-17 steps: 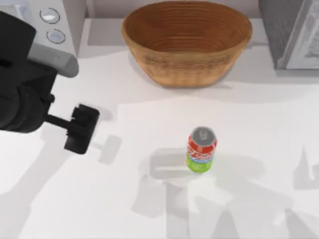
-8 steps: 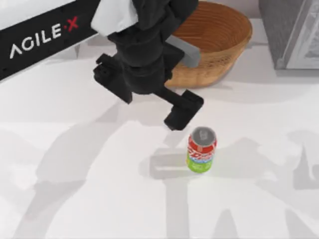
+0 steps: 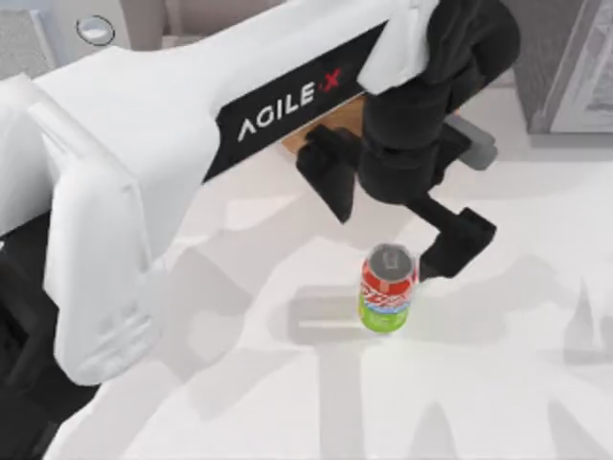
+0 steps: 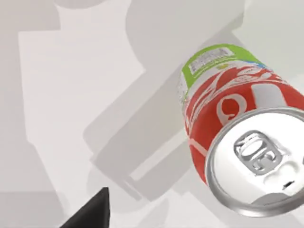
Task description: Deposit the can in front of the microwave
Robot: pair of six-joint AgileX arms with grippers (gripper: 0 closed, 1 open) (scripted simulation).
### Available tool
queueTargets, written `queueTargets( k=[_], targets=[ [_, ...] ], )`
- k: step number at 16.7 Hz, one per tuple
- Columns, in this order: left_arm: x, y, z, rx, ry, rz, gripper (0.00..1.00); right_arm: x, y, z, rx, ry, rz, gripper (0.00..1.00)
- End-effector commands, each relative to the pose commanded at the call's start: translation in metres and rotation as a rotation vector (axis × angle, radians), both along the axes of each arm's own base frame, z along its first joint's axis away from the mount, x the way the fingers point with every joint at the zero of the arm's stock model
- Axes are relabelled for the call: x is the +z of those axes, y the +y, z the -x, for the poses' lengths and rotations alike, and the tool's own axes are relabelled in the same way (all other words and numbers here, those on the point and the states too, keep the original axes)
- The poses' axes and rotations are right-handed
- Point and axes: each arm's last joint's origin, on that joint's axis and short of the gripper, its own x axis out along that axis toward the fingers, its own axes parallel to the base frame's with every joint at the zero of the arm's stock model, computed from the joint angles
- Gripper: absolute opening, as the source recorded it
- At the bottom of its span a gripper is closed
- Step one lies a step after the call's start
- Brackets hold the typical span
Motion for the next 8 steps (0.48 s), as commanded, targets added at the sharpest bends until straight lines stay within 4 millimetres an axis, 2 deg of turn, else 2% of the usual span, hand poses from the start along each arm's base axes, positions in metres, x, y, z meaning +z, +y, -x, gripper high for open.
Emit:
queueTargets(
  k=[2,8],
  targets=[
    [-0.0029,-0.0067,0.0007,-0.009,0.003,-0.003,1.0,0.0,0.0,0.0,0.0,0.0,0.0,1.0],
    [-0.0037,-0.0058,-0.0006,-0.006,0.002,-0.002,1.0,0.0,0.0,0.0,0.0,0.0,0.0,1.0]
  ],
)
